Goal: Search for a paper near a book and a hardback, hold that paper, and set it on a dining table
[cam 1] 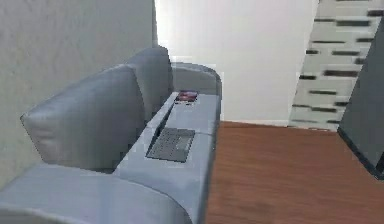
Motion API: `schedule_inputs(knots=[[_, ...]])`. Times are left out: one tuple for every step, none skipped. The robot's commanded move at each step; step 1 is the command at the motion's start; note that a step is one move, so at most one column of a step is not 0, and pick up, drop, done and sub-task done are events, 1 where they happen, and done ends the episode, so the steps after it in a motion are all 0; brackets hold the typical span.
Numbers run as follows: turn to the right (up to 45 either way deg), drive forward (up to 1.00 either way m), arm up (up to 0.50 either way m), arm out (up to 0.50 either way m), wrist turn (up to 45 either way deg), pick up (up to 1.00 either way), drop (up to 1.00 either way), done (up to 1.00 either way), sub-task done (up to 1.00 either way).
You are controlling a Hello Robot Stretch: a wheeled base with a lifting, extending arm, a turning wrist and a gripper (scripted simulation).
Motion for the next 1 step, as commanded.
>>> schedule_inputs(knots=[[6.0, 0.0, 0.0, 0.0, 0.0, 0.0, 0.0, 0.0, 0.0]])
